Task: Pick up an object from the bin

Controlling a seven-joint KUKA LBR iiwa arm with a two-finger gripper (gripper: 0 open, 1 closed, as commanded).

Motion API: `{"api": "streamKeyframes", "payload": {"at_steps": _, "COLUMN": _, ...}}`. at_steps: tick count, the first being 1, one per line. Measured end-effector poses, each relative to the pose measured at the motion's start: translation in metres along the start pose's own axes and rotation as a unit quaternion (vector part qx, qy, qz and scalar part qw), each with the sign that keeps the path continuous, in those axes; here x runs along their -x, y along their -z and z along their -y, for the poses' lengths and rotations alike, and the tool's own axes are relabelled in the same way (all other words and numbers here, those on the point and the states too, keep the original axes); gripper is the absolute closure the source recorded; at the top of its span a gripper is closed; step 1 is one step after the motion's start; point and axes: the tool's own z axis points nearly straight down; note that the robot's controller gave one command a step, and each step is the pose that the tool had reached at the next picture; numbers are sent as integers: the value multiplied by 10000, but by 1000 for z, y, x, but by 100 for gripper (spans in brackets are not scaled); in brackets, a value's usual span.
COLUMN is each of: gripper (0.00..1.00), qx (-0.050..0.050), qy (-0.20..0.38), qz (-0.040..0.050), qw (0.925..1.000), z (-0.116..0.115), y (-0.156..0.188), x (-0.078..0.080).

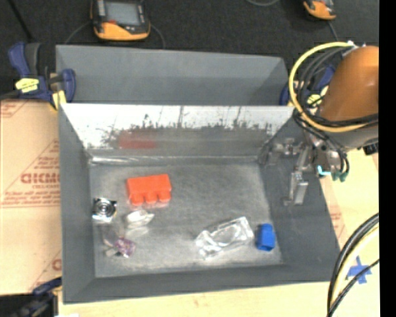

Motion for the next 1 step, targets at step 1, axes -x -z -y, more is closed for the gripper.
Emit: {"api": "streamKeyframes", "payload": {"at_steps": 1, "gripper": 0, "qx": -37, "qy": 976, "qz": 45, "qw": 9952, "z": -66, "y": -136, "x": -58}}
